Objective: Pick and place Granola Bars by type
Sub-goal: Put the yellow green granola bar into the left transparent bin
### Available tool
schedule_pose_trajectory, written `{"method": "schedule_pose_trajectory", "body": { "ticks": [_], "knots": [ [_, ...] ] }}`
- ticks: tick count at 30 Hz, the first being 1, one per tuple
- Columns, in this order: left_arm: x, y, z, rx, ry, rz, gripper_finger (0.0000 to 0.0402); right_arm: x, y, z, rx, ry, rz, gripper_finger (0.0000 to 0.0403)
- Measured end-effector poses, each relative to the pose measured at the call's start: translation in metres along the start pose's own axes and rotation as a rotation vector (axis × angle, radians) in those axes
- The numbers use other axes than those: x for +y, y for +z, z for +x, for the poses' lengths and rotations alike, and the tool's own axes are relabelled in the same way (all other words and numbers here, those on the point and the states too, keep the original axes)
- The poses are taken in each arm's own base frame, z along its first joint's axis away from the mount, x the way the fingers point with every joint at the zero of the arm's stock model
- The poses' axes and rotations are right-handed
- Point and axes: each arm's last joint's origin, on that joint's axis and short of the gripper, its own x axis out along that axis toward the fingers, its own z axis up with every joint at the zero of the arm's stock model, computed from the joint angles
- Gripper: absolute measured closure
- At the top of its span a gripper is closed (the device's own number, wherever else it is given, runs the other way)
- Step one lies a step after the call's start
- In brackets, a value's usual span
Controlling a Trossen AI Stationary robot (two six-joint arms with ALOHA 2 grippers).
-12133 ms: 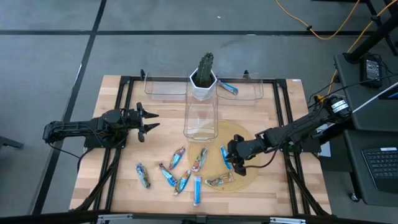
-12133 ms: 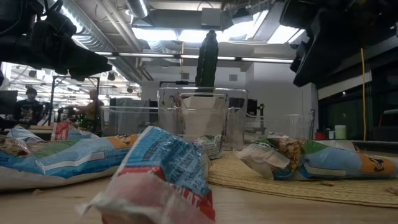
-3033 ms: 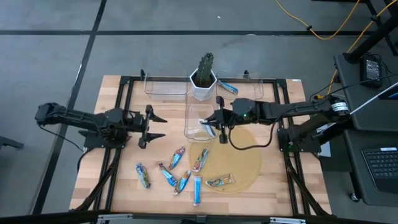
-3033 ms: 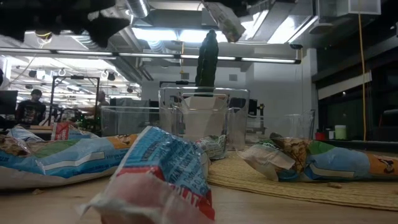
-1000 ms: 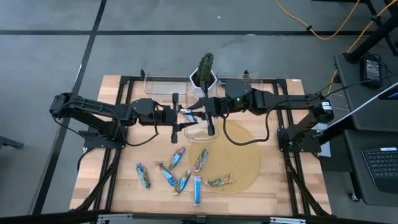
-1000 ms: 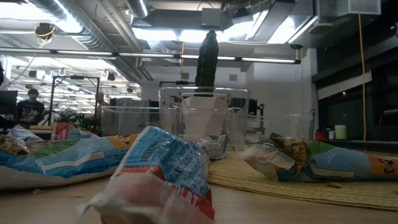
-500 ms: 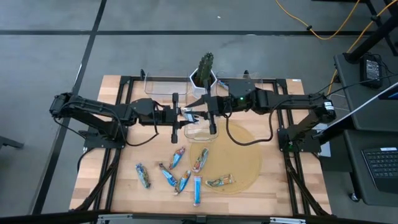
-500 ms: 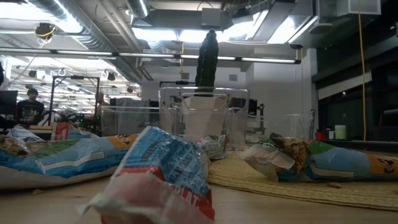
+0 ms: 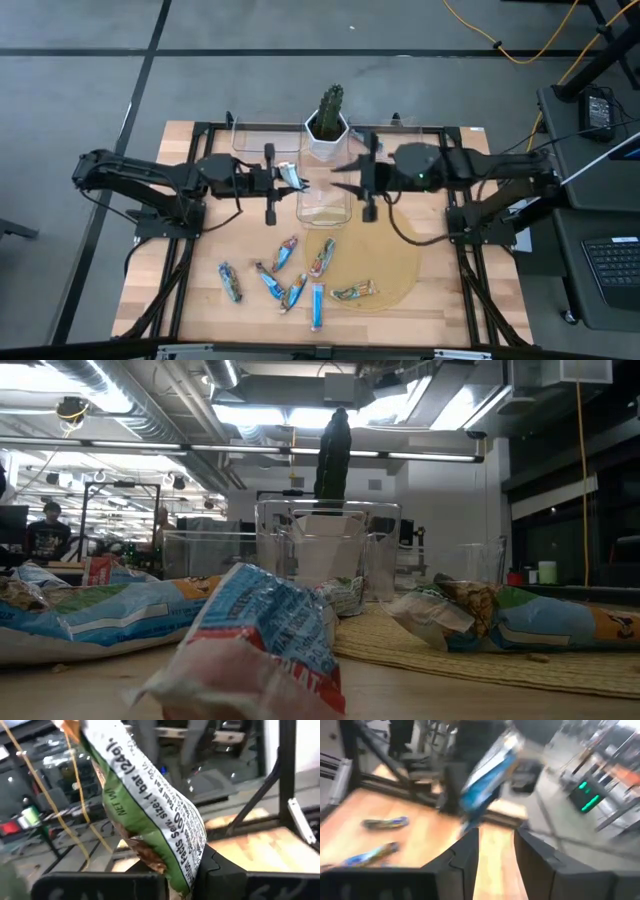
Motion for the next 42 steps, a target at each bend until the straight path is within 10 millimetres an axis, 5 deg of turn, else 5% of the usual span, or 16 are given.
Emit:
{"method": "schedule_pose_trajectory", "body": {
  "ticks": [13,25,32,42],
  "knots": [
    [0.026,0.015,-0.031,0.138,0.338,0.143,0.0380,0.072,-0.057,0.002,0.356,0.069,0.072,0.0280],
    [0.099,0.057,-0.021,0.365,0.620,0.202,0.0382,0.087,-0.085,0.009,0.432,0.070,0.111,0.0282],
    [0.147,0.048,-0.016,0.518,0.663,0.159,0.0382,0.089,-0.085,0.009,0.429,0.074,0.121,0.0282],
    [0.187,0.004,-0.009,0.752,0.589,0.070,0.0382,0.093,-0.084,0.007,0.425,0.088,0.117,0.0282]
  ]
}}
